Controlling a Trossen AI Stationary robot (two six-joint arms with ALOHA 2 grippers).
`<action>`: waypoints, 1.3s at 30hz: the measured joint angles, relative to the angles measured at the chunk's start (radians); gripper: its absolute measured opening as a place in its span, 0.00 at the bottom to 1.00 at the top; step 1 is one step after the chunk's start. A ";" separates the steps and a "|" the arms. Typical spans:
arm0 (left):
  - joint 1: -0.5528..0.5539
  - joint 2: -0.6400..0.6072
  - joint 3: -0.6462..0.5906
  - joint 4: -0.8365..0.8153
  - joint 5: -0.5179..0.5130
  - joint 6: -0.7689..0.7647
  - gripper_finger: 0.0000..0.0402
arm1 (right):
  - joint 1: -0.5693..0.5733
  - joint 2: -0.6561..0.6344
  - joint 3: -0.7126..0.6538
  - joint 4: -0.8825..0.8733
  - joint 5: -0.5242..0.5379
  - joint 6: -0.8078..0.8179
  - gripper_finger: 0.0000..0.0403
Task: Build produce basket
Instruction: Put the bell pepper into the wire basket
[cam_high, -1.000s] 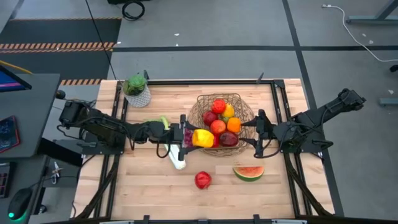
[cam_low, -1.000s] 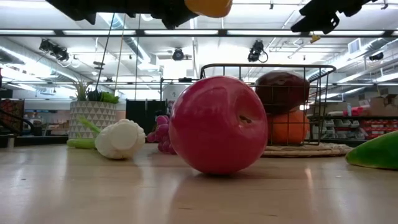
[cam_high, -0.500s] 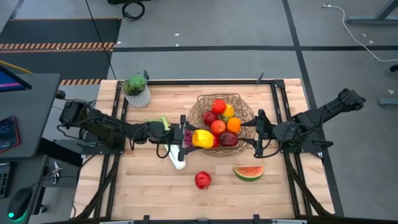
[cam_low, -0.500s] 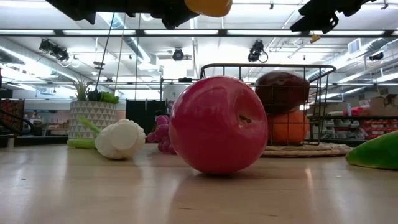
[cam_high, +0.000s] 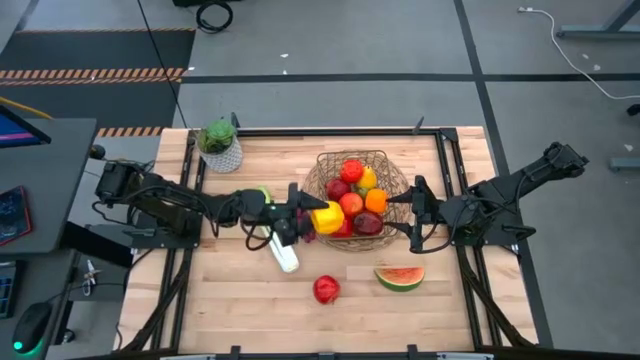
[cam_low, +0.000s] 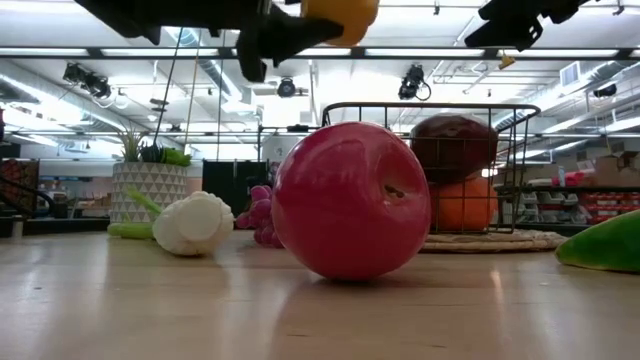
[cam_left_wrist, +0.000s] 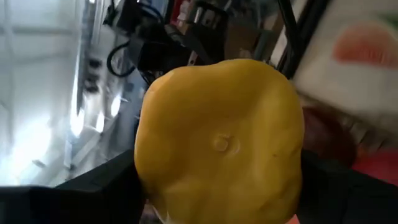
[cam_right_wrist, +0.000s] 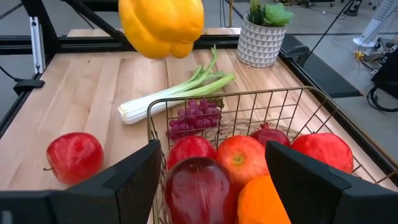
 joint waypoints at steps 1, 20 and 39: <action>0.005 0.000 0.000 0.000 0.000 0.048 0.79 | 0.000 0.000 0.000 0.000 0.000 0.000 0.72; 0.031 0.000 0.002 0.000 0.000 0.994 0.81 | 0.000 0.000 0.000 -0.001 -0.031 0.007 0.72; 0.068 0.000 0.002 -0.006 0.000 0.422 0.82 | 0.000 0.000 0.000 -0.007 -0.034 -0.057 0.72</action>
